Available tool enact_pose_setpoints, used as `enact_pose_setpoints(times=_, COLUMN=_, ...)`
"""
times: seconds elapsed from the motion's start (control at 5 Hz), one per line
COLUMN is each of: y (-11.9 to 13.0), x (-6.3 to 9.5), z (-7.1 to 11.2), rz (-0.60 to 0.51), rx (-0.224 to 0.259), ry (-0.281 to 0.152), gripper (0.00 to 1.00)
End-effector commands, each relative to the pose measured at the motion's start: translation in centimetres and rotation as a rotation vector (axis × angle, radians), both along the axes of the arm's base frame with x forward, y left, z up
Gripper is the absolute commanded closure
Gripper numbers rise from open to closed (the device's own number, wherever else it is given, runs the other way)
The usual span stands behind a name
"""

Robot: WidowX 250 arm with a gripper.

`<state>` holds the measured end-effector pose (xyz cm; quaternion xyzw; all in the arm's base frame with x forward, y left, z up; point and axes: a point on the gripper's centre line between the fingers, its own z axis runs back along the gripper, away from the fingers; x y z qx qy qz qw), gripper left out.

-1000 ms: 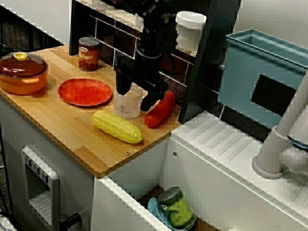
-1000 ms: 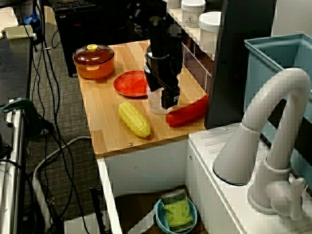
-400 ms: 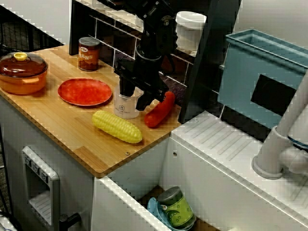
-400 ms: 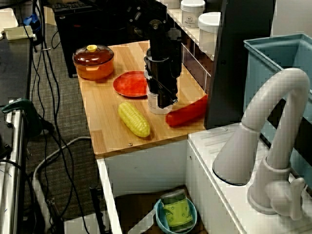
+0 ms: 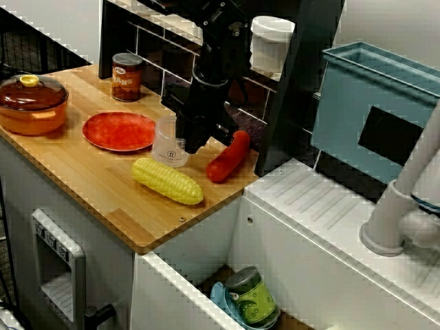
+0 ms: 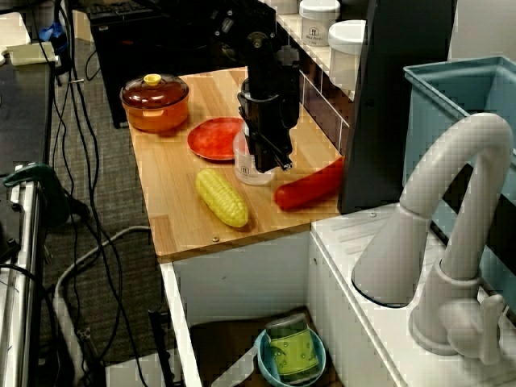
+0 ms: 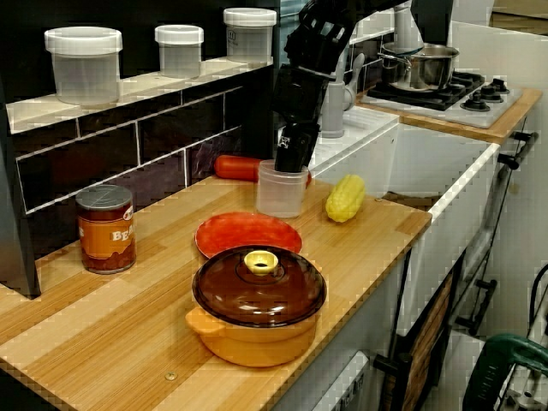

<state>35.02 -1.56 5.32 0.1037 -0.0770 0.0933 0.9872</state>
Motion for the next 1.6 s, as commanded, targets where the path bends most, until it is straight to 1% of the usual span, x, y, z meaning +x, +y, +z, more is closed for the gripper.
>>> enact_pose_setpoints(times=0.0, y=1.3, x=0.2, z=3.5, rz=0.011, rx=-0.023, ry=-0.041, gripper=1.00)
enact_pose_setpoints(times=0.2, y=1.6, x=0.1, z=5.4, rz=-0.001, rx=-0.049, ry=-0.038, gripper=1.00)
enact_pose_setpoints(times=0.4, y=2.1, x=-0.2, z=7.7, rz=-0.025, rx=-0.075, ry=-0.011, gripper=1.00)
enact_pose_setpoints(times=0.6, y=2.9, x=-0.8, z=9.9, rz=-0.031, rx=-0.102, ry=-0.008, gripper=1.00)
enact_pose_setpoints(times=0.8, y=3.7, x=-0.9, z=11.1, rz=-0.045, rx=-0.107, ry=-0.020, gripper=1.00)
enact_pose_setpoints(times=1.0, y=4.1, x=-0.6, z=12.4, rz=-0.045, rx=-0.120, ry=-0.015, gripper=1.00)
enact_pose_setpoints(times=1.2, y=4.2, x=-0.6, z=14.2, rz=-0.048, rx=-0.122, ry=-0.043, gripper=1.00)
enact_pose_setpoints(times=1.4, y=4.8, x=0.0, z=14.9, rz=-0.045, rx=-0.124, ry=-0.053, gripper=1.00)
